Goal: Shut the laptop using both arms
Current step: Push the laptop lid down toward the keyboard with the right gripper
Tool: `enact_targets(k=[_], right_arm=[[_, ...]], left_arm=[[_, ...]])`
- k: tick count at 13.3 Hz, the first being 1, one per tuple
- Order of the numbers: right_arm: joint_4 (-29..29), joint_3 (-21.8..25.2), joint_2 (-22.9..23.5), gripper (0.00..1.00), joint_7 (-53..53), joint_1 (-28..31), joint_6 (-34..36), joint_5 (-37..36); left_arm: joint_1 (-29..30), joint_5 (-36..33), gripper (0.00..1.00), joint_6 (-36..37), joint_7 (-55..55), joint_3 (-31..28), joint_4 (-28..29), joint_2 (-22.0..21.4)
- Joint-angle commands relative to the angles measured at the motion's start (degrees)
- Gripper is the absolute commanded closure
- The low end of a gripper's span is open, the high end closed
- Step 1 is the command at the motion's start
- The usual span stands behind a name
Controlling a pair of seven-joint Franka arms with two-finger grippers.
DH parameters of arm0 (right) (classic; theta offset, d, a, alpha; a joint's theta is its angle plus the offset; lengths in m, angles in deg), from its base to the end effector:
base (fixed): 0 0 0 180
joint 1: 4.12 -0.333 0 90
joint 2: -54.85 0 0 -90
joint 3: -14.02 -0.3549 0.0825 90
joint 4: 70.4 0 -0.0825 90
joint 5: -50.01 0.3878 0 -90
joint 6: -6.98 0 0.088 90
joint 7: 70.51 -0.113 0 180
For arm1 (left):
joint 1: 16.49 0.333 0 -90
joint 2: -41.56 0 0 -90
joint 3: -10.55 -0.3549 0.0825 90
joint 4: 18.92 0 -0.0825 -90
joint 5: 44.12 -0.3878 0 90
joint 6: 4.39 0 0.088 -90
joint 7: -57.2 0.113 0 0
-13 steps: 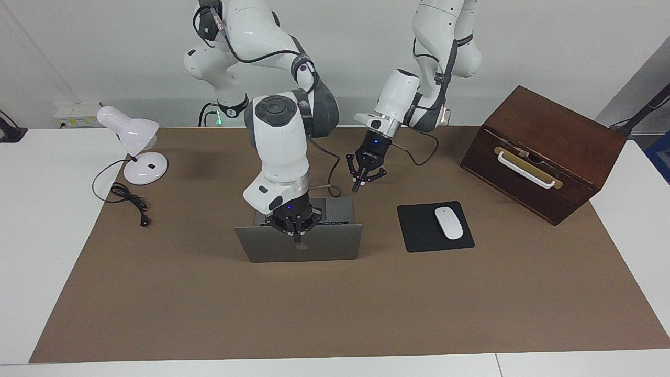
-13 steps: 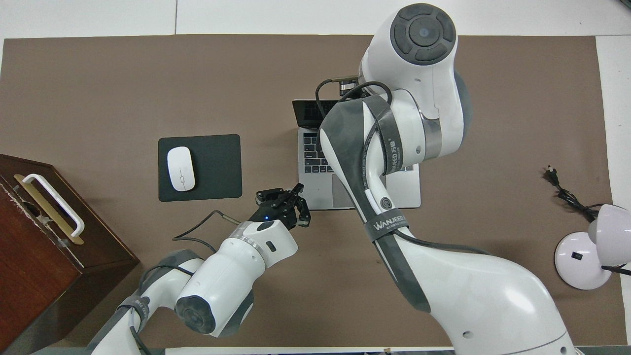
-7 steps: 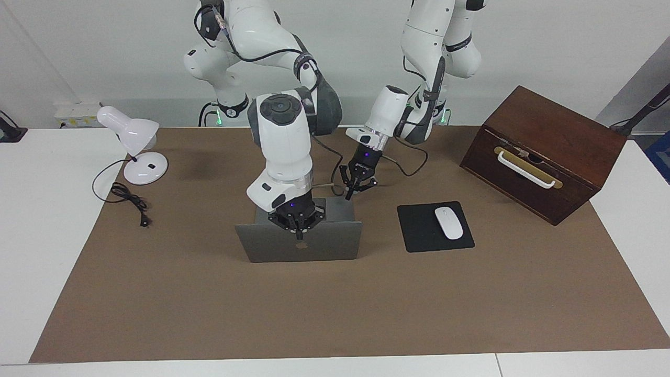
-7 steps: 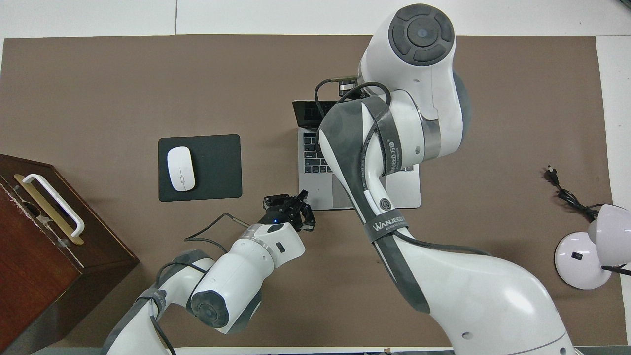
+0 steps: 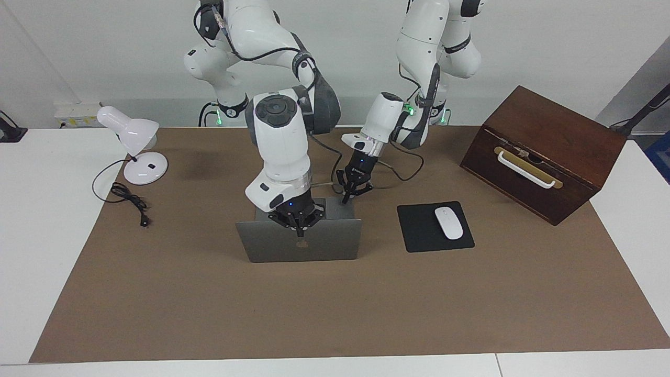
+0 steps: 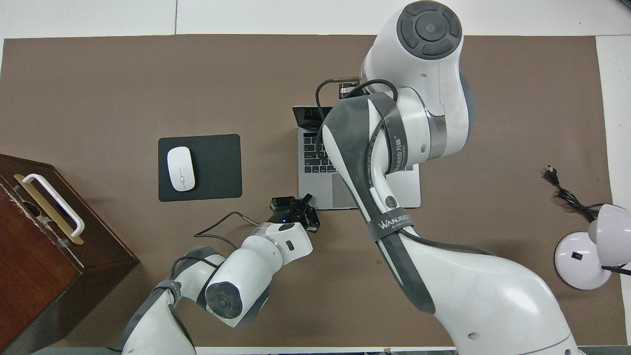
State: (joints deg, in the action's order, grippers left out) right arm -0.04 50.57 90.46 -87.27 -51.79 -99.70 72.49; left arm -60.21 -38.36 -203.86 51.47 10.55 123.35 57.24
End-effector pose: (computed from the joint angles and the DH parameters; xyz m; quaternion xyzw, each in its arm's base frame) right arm 0.6884 0.3021 0.4929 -0.9973 0.0365 -0.0553 0.0313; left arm 0.3969 -0.3628 0.2974 0.8994 -0.2565 0.3211 0.1491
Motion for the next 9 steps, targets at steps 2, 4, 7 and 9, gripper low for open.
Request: enact_targets(k=[2, 4, 7, 9], right_arm=[[1.44, 0.45, -1.15, 1.00, -3.10, -0.58, 3.75, 2.74], [4.50, 0.36, -2.64, 1.00, -3.10, -0.66, 4.11, 4.48], [7.76, 0.27, -4.31, 1.00, -3.10, -0.75, 5.34, 6.26], [10.31, 0.01, -5.54, 1.00, -3.10, -0.84, 5.96, 6.35]], left_arm=[[-1.01, -0.49, 1.00, -1.27, 3.62, -1.06, -0.68, 1.11], [-0.58, -0.49, 1.00, -1.27, 5.99, -1.06, -0.41, 1.11], [0.04, -0.49, 1.00, -1.27, 8.28, -0.97, -0.06, 1.11], [0.13, -0.49, 1.00, -1.27, 8.46, -1.06, 0.29, 1.11]])
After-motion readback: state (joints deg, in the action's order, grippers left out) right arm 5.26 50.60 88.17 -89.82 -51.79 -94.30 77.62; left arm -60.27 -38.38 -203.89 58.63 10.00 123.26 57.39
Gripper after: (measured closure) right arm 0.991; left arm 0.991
